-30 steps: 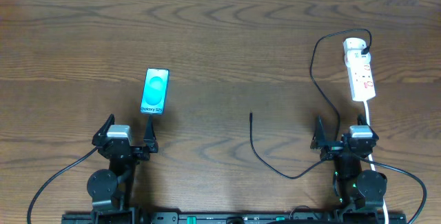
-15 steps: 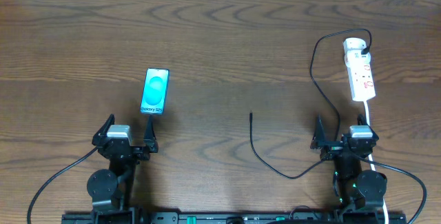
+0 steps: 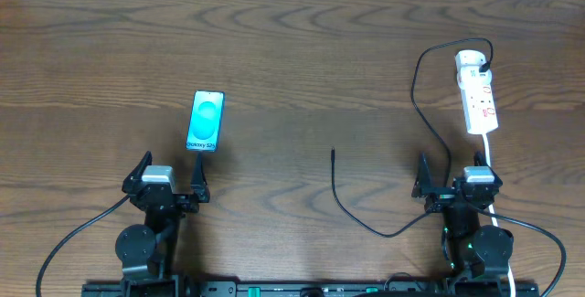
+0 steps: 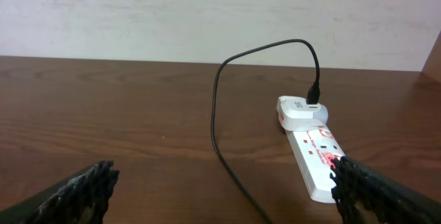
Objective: Plug charger to phone and switch on socket
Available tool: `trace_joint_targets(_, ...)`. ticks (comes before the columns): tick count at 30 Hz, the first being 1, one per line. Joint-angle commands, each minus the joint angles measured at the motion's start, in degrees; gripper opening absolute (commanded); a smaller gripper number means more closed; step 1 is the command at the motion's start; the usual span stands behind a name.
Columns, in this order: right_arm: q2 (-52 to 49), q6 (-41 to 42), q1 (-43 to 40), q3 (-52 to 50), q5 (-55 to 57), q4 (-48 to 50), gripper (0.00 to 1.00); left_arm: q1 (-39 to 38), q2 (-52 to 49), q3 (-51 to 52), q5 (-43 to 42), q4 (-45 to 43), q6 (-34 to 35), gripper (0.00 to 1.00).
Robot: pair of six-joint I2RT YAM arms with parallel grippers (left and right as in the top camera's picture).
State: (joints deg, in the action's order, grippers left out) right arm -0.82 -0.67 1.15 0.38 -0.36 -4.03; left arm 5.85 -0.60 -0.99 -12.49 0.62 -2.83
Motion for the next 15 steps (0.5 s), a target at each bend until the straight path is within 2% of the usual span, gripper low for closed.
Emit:
trace_joint_targets(1, 0.42, -0.68, -0.31, -0.04, 0.42, -0.26, 0.99, -0.13, 0.31, 0.76, -0.07, 2.34, 0.31, 0.92)
trace_joint_targets(15, 0.42, -0.68, -0.31, -0.04, 0.42, -0.26, 0.99, -0.13, 0.31, -2.27, -0.07, 1.70, 0.42, 0.92)
